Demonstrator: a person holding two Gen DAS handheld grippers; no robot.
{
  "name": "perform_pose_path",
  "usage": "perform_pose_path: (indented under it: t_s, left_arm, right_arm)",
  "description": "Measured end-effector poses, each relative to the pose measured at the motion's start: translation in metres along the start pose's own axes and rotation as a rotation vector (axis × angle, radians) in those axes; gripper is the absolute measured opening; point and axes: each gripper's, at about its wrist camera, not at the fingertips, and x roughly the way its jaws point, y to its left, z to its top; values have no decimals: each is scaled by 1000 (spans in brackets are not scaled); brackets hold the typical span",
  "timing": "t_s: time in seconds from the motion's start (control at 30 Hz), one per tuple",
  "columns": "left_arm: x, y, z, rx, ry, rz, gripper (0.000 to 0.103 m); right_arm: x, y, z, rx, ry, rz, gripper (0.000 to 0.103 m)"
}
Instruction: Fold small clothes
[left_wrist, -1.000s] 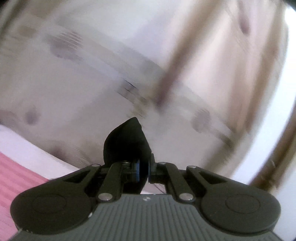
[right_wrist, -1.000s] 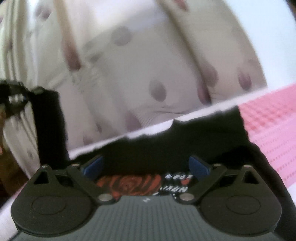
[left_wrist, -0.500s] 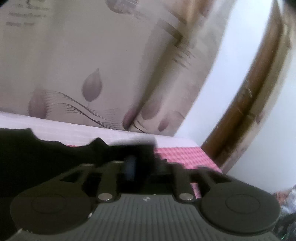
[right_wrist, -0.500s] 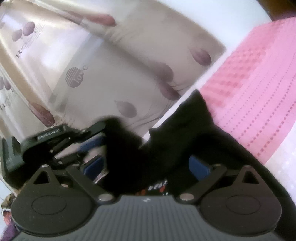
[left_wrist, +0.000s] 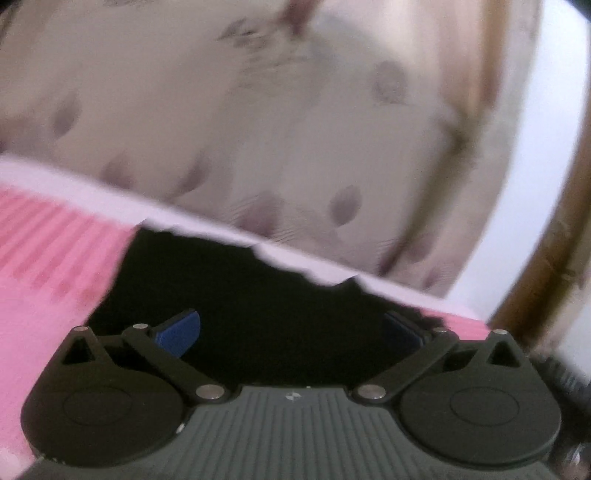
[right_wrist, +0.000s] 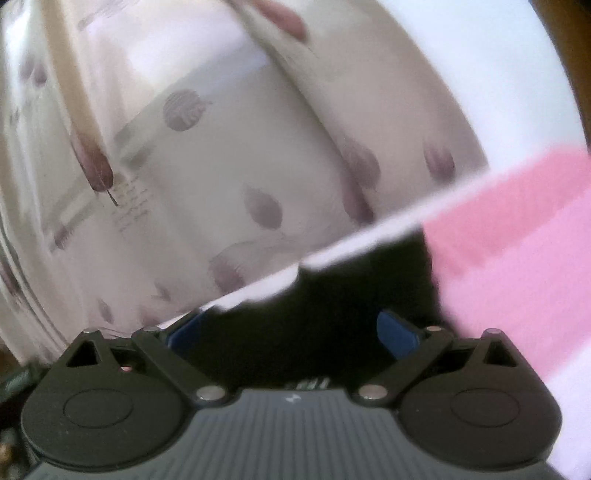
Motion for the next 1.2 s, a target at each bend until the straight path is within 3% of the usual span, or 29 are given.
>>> perform_pose_path:
  t_s: [0.03, 0.2, 0.27, 0.3, 0.33, 0.4, 0.53, 0.57, 0.67, 0.73, 0.8, 0.87, 0.93, 0.97, 1.07, 1.1, 1.2]
  left_arm:
    - [-1, 11, -5, -24, 4, 26, 102]
    - [-2, 33, -19, -91, -5, 89, 102]
    - [-3, 31, -17, -73, -37, 143, 103]
    - [-3, 32, -18, -72, -30, 157, 103]
    - [-1, 32, -18, -75, -19, 162, 103]
    - [1, 37, -18, -103, 2, 194, 103]
    - [1, 46, -20, -153, -12, 197, 103]
    - [2, 44, -19, -144, -9, 202, 103]
    - [3, 39, -19, -123, -2, 217, 103]
    - [3, 39, -19, -126, -3, 215, 103]
    - [2, 39, -18, -135, -6, 211, 103]
    - [2, 38, -19, -134, -5, 211, 103]
    - [2, 39, -18, -136, -6, 210, 103]
    - [1, 39, -18, -138, -7, 208, 103]
    - [2, 39, -18, -144, -9, 206, 103]
    - [2, 39, -18, -144, -9, 206, 103]
    - [2, 39, -18, -144, -8, 207, 103]
  right_arm:
    - [7, 2, 9, -32, 10, -11, 99]
    - [77, -2, 34, -143, 239, -50, 95]
    - [94, -1, 31, -198, 291, -56, 50]
    - [102, 2, 26, -233, 336, -57, 18]
    - [108, 5, 21, -269, 377, -77, 15]
    - [106, 12, 17, -328, 356, -81, 11]
    - [77, 6, 38, -325, 188, -129, 11]
    - [77, 1, 39, -352, 181, -176, 11]
    - [89, -16, 33, -341, 251, -197, 11]
    - [88, -20, 28, -315, 249, -187, 11]
    - [78, -25, 29, -208, 205, -109, 15]
    - [74, -26, 33, -165, 199, -101, 38]
    - [71, -25, 35, -185, 199, -71, 98]
    - [73, -22, 34, -213, 212, -63, 103]
    - [85, -8, 30, -305, 249, -50, 101]
    - [90, -5, 28, -331, 268, -41, 98]
    - [114, 5, 15, -415, 357, -73, 22]
